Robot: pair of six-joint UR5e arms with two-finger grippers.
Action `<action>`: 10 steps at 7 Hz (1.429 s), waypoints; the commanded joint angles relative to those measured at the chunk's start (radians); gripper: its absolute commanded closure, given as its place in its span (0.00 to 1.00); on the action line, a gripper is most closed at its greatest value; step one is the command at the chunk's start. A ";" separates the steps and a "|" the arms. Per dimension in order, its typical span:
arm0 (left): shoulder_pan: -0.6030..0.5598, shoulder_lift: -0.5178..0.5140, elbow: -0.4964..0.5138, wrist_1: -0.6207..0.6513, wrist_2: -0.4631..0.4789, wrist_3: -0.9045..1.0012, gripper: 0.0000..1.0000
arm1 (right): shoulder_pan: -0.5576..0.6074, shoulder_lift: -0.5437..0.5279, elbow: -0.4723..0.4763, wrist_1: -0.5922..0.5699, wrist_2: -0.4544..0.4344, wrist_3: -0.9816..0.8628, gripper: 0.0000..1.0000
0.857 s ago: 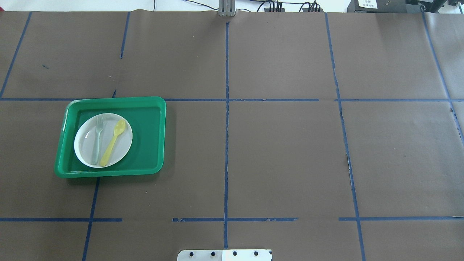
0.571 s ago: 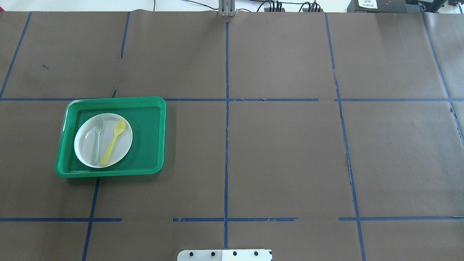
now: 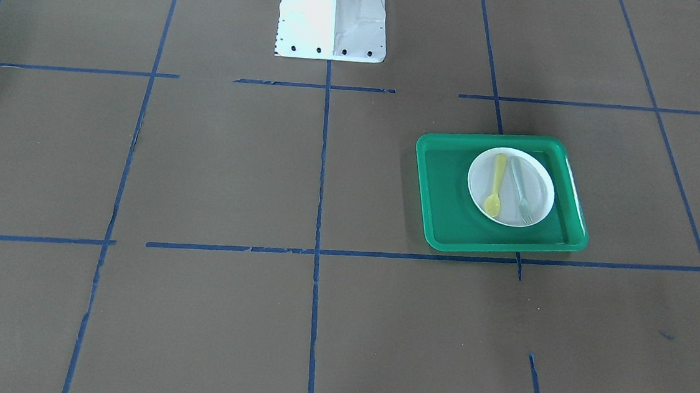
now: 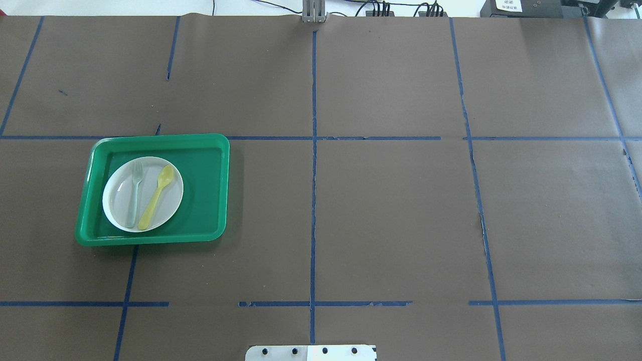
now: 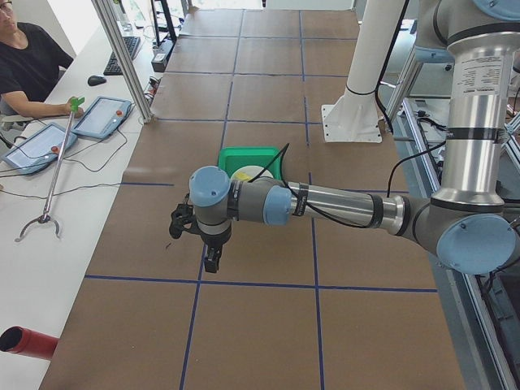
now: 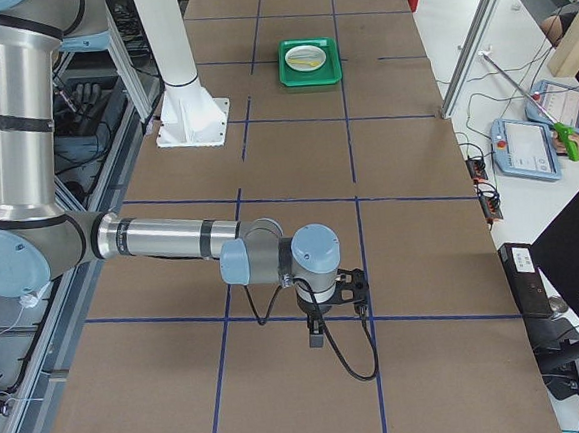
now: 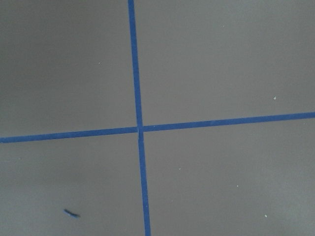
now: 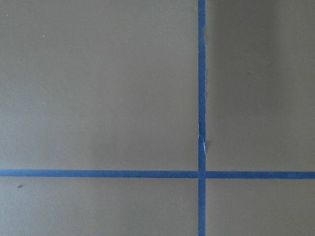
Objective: Place spoon
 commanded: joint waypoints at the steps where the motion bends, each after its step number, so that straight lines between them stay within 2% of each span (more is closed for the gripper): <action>1: 0.297 -0.128 -0.118 -0.011 0.143 -0.354 0.00 | 0.000 0.000 0.000 0.000 0.000 0.000 0.00; 3: 0.438 -0.176 -0.184 -0.014 0.140 -0.570 0.00 | 0.000 0.000 0.000 0.000 0.000 0.000 0.00; 4: 0.530 -0.213 -0.200 -0.015 0.149 -0.739 0.00 | 0.000 0.000 0.000 0.000 0.000 0.000 0.00; 5: 0.584 -0.231 -0.194 -0.017 0.151 -0.810 0.00 | 0.000 0.000 0.000 0.000 0.000 -0.001 0.00; 7: 0.675 -0.235 -0.096 -0.169 0.247 -0.891 0.00 | 0.000 0.000 0.000 0.000 0.000 0.000 0.00; 8: 0.695 -0.232 -0.030 -0.271 0.250 -0.930 0.00 | 0.000 0.000 0.000 0.000 0.000 0.000 0.00; 9: 0.723 -0.230 -0.005 -0.297 0.276 -0.941 0.02 | 0.000 0.000 0.000 0.000 0.000 0.000 0.00; 10: 0.752 -0.227 0.000 -0.298 0.287 -0.943 0.11 | 0.000 0.000 0.000 0.000 0.000 0.000 0.00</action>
